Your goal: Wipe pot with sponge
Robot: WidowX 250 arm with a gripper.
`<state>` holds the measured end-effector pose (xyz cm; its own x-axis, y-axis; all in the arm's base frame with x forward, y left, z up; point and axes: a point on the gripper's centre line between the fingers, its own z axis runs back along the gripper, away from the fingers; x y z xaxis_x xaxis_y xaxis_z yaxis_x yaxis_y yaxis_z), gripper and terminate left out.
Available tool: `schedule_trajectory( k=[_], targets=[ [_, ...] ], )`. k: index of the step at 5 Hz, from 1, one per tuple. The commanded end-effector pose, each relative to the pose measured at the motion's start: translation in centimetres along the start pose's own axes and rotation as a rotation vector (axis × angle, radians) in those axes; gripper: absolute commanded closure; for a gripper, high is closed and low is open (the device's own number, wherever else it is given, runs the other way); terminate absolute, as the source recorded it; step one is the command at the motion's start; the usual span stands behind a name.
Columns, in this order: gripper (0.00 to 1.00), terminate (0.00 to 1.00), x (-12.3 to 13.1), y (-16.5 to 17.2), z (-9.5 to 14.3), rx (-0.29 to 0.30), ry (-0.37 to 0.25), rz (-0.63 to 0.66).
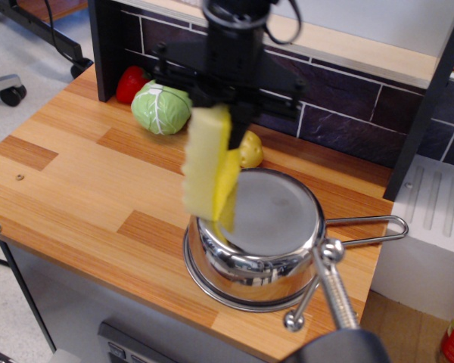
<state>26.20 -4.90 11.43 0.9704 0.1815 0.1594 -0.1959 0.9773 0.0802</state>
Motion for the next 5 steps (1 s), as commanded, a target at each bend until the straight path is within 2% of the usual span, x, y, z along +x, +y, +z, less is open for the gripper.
schedule_trajectory(
  k=[1, 2, 4, 5],
  targets=[
    [1.0, 0.0, -0.4, -1.7, -1.0, 0.035, -0.023, 0.007],
    [1.0, 0.0, -0.9, -3.3, -0.2, 0.025, 0.004, 0.02],
    [1.0, 0.0, -1.4, -6.7, 2.5, -0.062, 0.057, 0.063],
    [1.0, 1.0, -1.3, -8.2, 3.0, -0.087, 0.062, 0.074]
  ],
)
